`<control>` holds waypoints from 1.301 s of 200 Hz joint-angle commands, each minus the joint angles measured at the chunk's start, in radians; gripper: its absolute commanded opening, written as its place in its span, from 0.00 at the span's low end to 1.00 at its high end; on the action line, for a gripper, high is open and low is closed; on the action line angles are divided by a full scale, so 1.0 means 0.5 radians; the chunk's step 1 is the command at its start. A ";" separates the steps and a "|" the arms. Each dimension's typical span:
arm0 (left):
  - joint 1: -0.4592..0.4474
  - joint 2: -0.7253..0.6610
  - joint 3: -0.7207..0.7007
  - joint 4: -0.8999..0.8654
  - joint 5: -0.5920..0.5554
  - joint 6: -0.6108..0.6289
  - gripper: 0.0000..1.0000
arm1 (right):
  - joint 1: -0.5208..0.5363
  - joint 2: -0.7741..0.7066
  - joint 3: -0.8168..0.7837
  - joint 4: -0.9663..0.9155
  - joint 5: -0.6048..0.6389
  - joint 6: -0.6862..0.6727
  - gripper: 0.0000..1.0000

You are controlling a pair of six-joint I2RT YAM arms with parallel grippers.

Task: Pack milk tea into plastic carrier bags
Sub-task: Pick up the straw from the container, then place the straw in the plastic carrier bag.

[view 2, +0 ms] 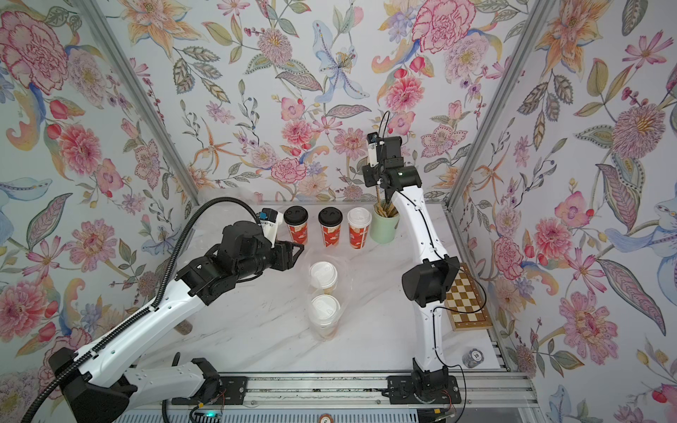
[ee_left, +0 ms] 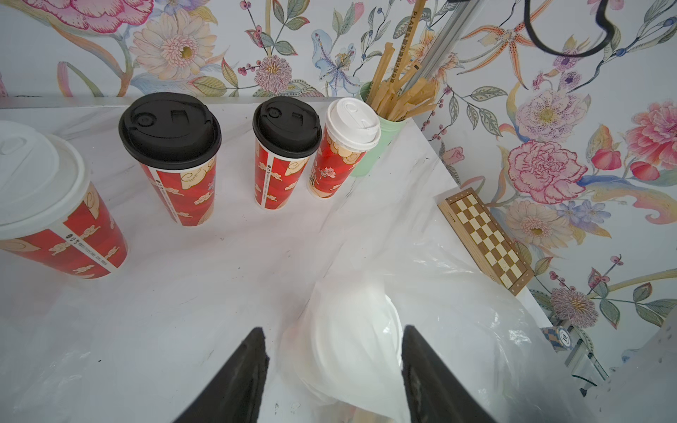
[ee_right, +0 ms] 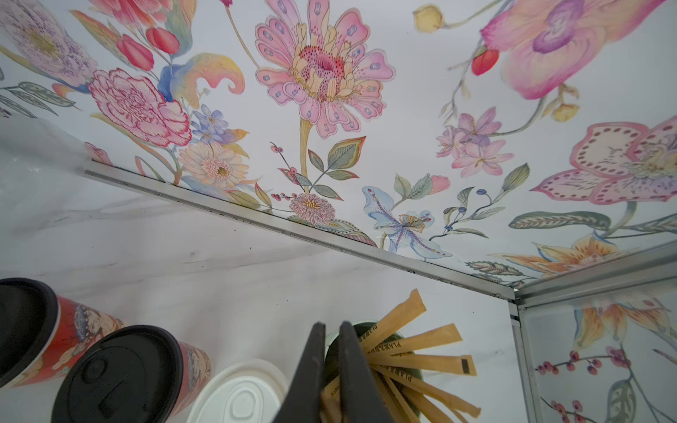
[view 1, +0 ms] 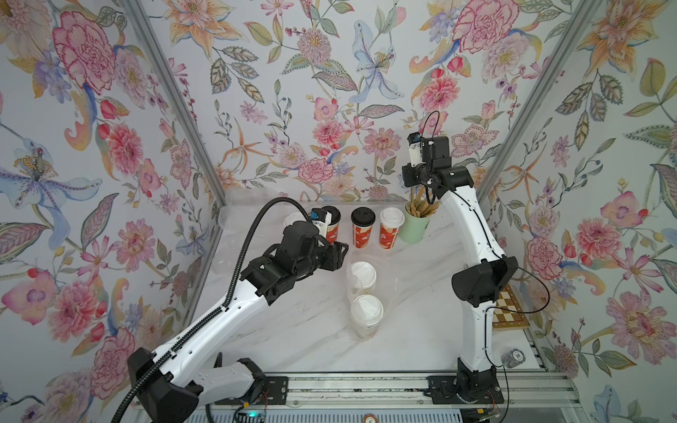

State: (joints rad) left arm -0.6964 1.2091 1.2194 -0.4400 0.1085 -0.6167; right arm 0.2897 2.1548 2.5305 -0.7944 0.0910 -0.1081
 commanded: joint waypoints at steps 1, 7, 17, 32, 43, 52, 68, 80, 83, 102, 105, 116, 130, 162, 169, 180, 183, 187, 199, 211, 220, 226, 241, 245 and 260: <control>0.018 0.002 0.011 0.017 0.054 -0.003 0.60 | -0.012 -0.147 0.059 0.041 -0.082 0.111 0.10; 0.017 0.002 0.013 0.017 0.057 -0.006 0.61 | -0.014 -0.170 0.059 0.047 -0.086 0.125 0.09; 0.014 0.007 0.014 0.016 0.059 -0.003 0.61 | -0.015 -0.202 0.059 0.050 -0.095 0.136 0.08; 0.016 0.009 0.021 0.016 0.067 0.000 0.61 | -0.022 -0.257 0.057 0.049 -0.119 0.166 0.07; 0.012 0.013 0.028 0.014 0.077 0.004 0.61 | -0.027 -0.308 0.042 0.050 -0.152 0.187 0.06; 0.007 0.018 0.038 0.015 0.086 0.007 0.61 | -0.027 -0.347 0.033 0.050 -0.169 0.205 0.06; -0.004 0.033 0.063 -0.001 0.097 0.021 0.63 | -0.025 -0.424 0.000 0.047 -0.209 0.243 0.05; -0.015 0.047 0.089 -0.012 0.108 0.034 0.65 | -0.026 -0.498 -0.050 0.049 -0.262 0.280 0.05; -0.023 0.053 0.099 -0.018 0.108 0.041 0.65 | -0.025 -0.516 -0.064 0.049 -0.281 0.293 0.05; -0.060 0.095 0.153 -0.063 0.099 0.077 0.68 | -0.020 -0.644 -0.163 0.045 -0.390 0.380 0.05; -0.068 0.104 0.165 -0.076 0.097 0.085 0.69 | -0.017 -0.666 -0.181 0.047 -0.407 0.390 0.05; -0.101 0.137 0.209 -0.132 0.075 0.120 0.69 | -0.009 -0.748 -0.253 0.049 -0.479 0.444 0.05; -0.138 0.176 0.253 -0.221 0.037 0.182 0.70 | 0.025 -0.853 -0.356 0.046 -0.586 0.490 0.05; -0.163 0.257 0.341 -0.490 -0.106 0.323 0.72 | 0.221 -1.072 -0.552 0.050 -0.680 0.513 0.05; -0.160 0.275 0.355 -0.530 -0.124 0.346 0.72 | 0.279 -1.111 -0.587 0.047 -0.680 0.523 0.05; -0.163 0.303 0.374 -0.563 -0.133 0.371 0.71 | 0.364 -1.163 -0.634 0.046 -0.685 0.544 0.05; -0.165 0.312 0.379 -0.564 -0.134 0.373 0.71 | 0.389 -1.178 -0.654 0.048 -0.686 0.547 0.05; -0.162 0.320 0.381 -0.558 -0.131 0.373 0.70 | 0.420 -1.194 -0.676 0.047 -0.685 0.553 0.05; -0.163 0.337 0.372 -0.502 -0.094 0.360 0.66 | 0.517 -1.241 -0.733 0.046 -0.658 0.562 0.05; -0.163 0.338 0.334 -0.383 -0.020 0.318 0.59 | 0.606 -1.278 -0.792 0.053 -0.594 0.575 0.05; -0.163 0.323 0.289 -0.265 0.033 0.276 0.52 | 0.673 -1.299 -0.843 0.060 -0.525 0.571 0.05; -0.163 0.311 0.256 -0.191 0.046 0.239 0.47 | 0.700 -1.316 -0.885 0.074 -0.458 0.571 0.05; -0.160 0.283 0.189 -0.065 0.030 0.164 0.37 | 0.799 -1.372 -1.042 0.180 -0.383 0.589 0.04; -0.160 0.282 0.176 -0.045 0.023 0.148 0.35 | 0.811 -1.383 -1.090 0.219 -0.376 0.601 0.04; -0.151 0.281 0.148 0.007 0.007 0.107 0.25 | 0.846 -1.436 -1.239 0.339 -0.355 0.627 0.03</control>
State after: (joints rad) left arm -0.7727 1.3689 1.3277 -0.5304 0.1017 -0.5179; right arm 0.6838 1.4681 2.0037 -0.7296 -0.1474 0.1711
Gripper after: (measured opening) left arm 0.301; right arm 0.048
